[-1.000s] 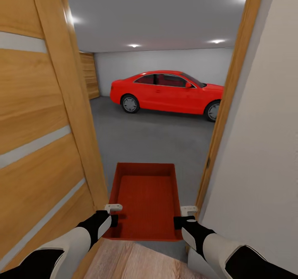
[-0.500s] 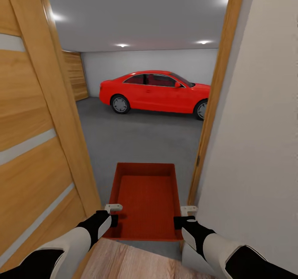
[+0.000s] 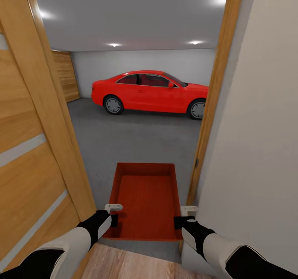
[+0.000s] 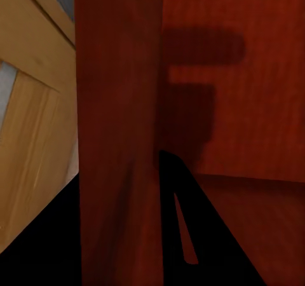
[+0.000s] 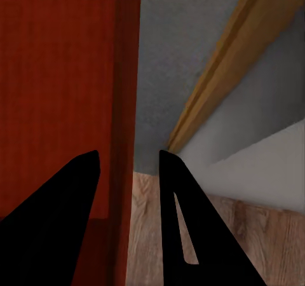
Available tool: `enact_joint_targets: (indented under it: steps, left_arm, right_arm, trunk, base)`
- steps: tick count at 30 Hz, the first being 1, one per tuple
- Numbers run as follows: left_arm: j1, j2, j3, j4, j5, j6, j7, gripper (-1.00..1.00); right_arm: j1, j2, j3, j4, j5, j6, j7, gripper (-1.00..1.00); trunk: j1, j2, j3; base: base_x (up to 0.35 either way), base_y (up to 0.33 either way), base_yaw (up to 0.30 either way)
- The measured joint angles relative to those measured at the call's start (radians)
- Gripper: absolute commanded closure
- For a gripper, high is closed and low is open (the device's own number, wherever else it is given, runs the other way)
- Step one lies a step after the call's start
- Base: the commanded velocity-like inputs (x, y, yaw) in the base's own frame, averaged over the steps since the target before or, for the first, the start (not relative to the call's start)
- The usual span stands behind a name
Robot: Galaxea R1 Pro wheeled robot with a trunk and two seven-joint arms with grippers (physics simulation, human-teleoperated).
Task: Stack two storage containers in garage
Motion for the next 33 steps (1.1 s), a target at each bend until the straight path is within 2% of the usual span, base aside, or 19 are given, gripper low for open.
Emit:
enact_joint_targets:
  steps: [33]
  left_arm:
    - [0.000,0.000,-0.002,0.001,0.003,-0.002,0.000,1.00]
  right_arm:
    - [0.000,0.000,0.001,-0.001,0.000,0.000,-0.001,1.00]
  trunk:
    - [0.000,0.000,0.000]
  base:
    - [0.090,0.133,0.000]
